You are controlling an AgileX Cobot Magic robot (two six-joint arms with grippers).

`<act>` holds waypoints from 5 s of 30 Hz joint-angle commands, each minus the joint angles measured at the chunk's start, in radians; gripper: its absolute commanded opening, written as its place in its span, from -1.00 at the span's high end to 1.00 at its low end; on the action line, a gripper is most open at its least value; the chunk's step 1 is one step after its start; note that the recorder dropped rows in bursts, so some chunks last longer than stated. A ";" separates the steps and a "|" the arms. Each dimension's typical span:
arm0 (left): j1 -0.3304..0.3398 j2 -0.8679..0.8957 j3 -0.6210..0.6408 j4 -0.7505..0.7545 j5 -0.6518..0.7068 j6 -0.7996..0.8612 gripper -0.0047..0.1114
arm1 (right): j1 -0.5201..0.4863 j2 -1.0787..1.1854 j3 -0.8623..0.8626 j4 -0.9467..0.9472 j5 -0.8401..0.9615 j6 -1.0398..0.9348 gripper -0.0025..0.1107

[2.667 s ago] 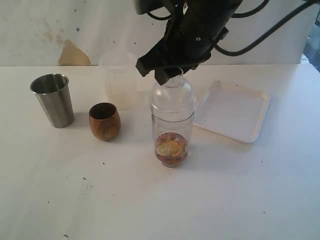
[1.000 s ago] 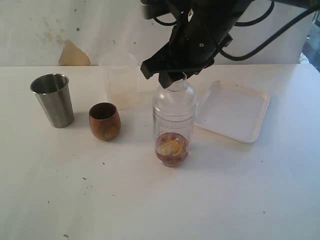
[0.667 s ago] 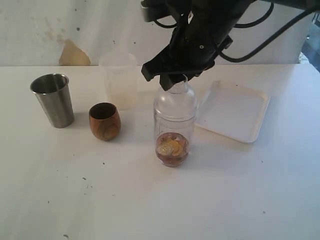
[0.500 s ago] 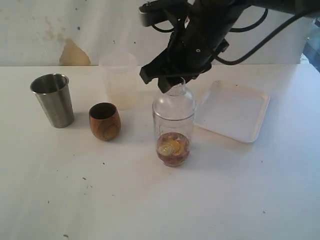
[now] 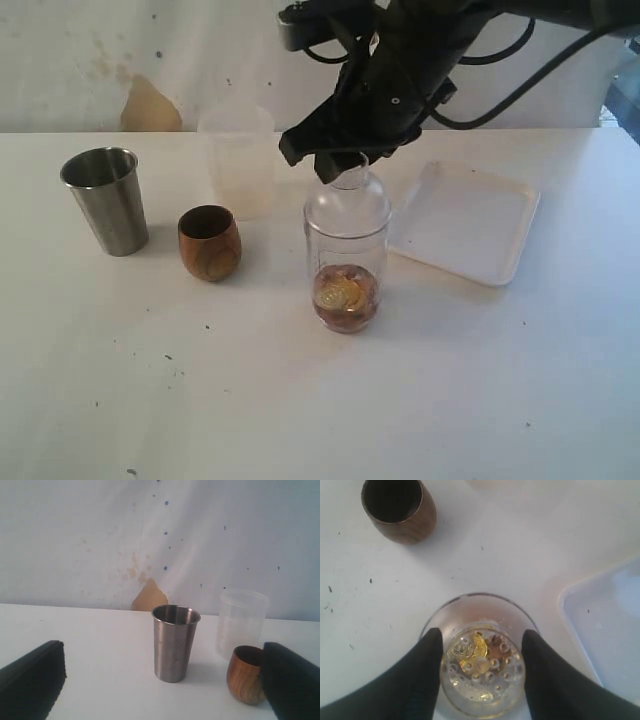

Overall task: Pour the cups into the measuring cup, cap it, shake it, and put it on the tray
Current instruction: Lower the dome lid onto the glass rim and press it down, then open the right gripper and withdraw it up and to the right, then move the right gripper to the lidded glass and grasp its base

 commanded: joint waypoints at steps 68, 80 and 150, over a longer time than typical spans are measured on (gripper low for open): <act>-0.005 -0.002 0.005 0.000 -0.005 -0.002 -0.89 | -0.243 -0.842 0.900 0.374 -0.681 -0.591 -0.51; -0.005 -0.002 0.005 0.000 -0.005 -0.002 -0.89 | -0.239 -0.981 1.260 0.618 -1.062 -0.580 -0.51; -0.005 -0.002 0.005 0.000 -0.005 -0.002 -0.89 | -0.082 0.224 1.011 -0.252 -2.206 0.121 -0.70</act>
